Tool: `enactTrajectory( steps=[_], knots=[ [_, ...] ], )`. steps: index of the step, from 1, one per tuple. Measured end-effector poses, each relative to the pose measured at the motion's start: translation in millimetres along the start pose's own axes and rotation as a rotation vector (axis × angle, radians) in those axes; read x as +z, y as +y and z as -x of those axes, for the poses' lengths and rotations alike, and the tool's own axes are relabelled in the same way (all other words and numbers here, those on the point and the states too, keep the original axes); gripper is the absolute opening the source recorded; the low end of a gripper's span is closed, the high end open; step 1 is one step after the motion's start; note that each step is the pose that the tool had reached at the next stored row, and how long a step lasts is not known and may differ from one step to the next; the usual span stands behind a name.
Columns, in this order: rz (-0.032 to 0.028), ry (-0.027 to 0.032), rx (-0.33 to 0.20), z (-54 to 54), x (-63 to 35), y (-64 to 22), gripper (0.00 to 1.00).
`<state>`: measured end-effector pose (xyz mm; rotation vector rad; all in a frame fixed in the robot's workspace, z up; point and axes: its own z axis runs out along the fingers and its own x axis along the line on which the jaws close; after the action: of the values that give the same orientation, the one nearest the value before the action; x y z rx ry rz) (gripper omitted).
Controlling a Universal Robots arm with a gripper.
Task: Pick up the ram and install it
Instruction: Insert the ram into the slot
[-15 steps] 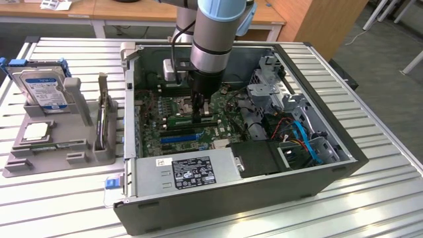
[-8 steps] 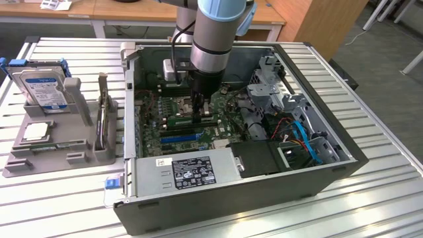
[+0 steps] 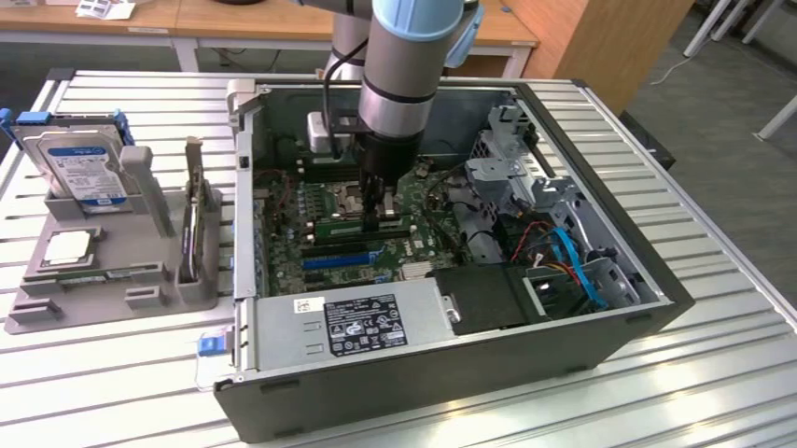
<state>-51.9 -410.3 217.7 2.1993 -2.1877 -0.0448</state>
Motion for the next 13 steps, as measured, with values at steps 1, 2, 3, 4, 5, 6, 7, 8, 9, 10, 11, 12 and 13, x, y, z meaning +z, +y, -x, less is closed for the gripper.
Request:
enactTrajectory(
  steps=[1, 2, 3, 4, 5, 6, 7, 8, 9, 10, 11, 12, 13],
  knots=[
    [0.0, 0.0, 0.0, 0.0, 0.5, 0.0, 0.14],
    [0.0001, 0.0002, 0.0, -0.1, 0.9, 0.0, 0.14],
    [0.0001, 0.0003, 0.0, -0.1, 1.1, 0.0, 0.14],
    [0.0001, 0.0004, 0.0, -0.1, 1.4, 0.0, 0.14],
    [0.0002, 0.0004, 0.0, -0.1, 1.7, 0.0, 0.14],
    [0.0009, 0.0005, 0.0, 0.0, 2.0, 0.0, 0.14],
    [0.0017, 0.0009, 0.0, 0.0, 2.4, -0.1, 0.14],
    [0.0024, 0.0014, 0.0, 0.0, 2.7, -0.1, 0.14],
    [0.003, 0.0018, 0.0, -0.1, 2.9, -0.1, 0.14],
    [0.0035, 0.0024, 0.0, -0.1, 2.9, -0.1, 0.14],
    [0.0037, 0.0025, 0.0, -0.1, 2.9, -0.1, 0.14],
    [0.0038, 0.0026, 0.0, -0.1, 2.9, -0.1, 0.14],
    [0.0037, 0.0025, 0.0, -0.1, 3.0, -0.1, 0.14]
  ],
)
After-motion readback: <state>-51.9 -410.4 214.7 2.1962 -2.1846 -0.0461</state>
